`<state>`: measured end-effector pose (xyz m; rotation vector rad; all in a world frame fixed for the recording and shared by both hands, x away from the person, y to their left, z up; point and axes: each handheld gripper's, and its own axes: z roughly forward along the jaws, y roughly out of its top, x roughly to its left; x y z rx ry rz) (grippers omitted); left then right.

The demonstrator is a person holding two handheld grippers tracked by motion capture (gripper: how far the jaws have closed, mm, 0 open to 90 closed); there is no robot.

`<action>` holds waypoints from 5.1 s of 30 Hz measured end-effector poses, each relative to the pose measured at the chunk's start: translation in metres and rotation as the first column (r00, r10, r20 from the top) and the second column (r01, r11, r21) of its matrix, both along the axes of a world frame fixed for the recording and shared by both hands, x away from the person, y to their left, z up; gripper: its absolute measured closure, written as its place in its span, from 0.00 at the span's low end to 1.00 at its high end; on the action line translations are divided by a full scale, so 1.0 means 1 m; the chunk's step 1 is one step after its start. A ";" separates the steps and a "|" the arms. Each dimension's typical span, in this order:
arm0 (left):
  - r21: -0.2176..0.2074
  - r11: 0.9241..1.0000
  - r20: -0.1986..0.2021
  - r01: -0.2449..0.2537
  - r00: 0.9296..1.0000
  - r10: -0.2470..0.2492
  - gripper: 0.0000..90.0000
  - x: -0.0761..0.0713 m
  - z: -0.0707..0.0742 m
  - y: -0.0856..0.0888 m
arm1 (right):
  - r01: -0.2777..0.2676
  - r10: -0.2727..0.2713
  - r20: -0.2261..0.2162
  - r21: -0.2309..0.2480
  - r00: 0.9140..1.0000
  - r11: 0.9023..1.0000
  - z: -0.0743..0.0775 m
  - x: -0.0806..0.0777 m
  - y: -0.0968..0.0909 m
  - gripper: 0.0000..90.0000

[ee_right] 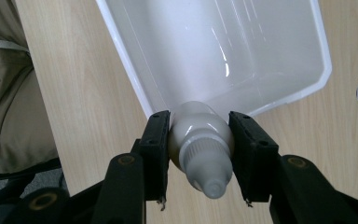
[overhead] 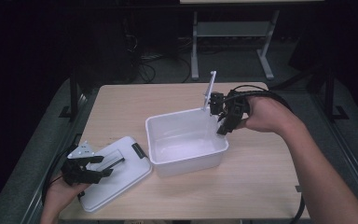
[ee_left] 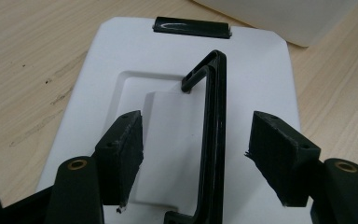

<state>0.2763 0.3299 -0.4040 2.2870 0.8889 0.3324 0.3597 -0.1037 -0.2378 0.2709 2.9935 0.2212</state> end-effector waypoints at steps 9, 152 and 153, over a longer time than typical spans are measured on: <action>0.005 1.000 0.000 0.000 1.000 0.000 0.38 0.000 0.000 0.001 | -0.029 0.029 -0.007 0.003 1.000 1.000 -0.006 0.003 0.015 0.66; 0.045 0.999 0.007 0.028 1.000 -0.029 0.37 0.000 0.002 -0.008 | 0.115 -0.118 0.019 0.109 0.993 0.987 -0.040 -0.001 -0.035 0.49; 0.045 0.999 0.006 0.031 1.000 -0.031 0.37 0.000 0.002 -0.008 | 0.129 -0.132 0.020 0.115 0.991 0.985 -0.039 -0.003 -0.041 0.47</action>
